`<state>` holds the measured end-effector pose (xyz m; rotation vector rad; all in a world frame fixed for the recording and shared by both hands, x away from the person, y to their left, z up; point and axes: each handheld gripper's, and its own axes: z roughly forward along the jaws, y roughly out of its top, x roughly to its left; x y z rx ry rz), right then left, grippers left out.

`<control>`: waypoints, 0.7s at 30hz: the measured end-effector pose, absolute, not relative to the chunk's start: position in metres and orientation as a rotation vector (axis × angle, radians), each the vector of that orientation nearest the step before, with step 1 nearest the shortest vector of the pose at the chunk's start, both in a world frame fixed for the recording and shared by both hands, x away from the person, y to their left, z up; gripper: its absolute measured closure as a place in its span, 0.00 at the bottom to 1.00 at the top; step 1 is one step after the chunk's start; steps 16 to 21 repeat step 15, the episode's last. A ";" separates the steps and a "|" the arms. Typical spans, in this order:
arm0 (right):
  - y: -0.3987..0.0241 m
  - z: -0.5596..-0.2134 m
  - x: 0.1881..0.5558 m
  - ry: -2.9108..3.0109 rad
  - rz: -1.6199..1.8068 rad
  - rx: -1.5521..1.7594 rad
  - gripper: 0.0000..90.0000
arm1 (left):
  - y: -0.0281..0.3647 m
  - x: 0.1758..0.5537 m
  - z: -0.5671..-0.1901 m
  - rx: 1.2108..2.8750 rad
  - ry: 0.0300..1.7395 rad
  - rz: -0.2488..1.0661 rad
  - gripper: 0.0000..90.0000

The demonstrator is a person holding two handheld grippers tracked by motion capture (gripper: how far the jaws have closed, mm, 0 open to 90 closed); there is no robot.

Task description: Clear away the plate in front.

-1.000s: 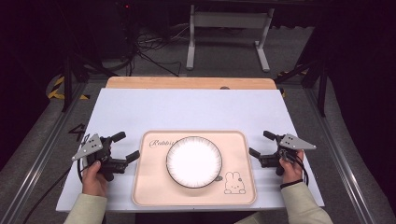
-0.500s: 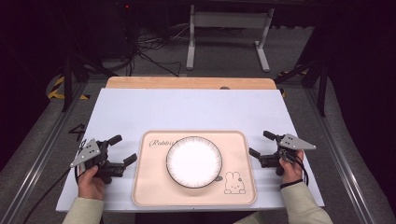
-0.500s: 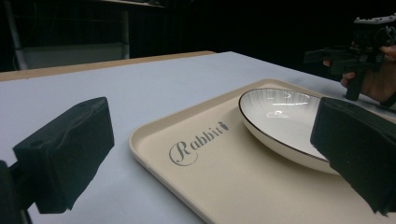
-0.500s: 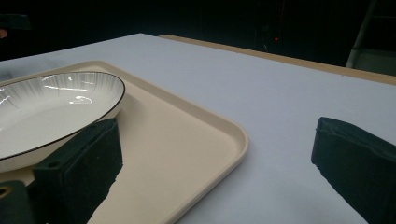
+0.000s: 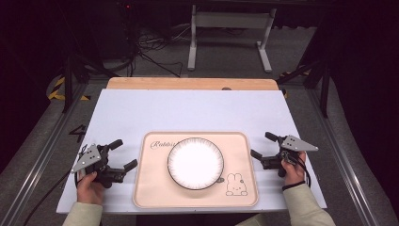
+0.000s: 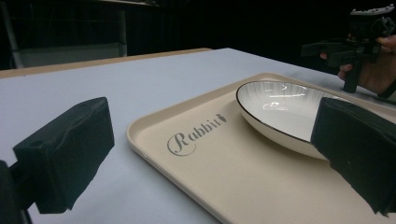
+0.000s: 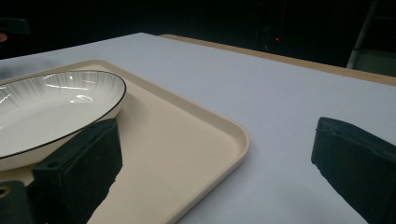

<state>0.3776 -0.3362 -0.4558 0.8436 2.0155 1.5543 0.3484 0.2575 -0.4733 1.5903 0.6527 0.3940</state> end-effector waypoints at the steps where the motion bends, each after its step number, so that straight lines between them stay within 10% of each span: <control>1: -0.336 -0.456 0.378 2.015 1.554 0.844 0.02 | 0.257 0.348 -0.474 1.585 0.660 0.398 0.00; 21: -0.336 -0.456 0.378 2.022 1.546 0.839 0.02 | 0.257 0.346 -0.474 1.561 0.720 0.449 0.00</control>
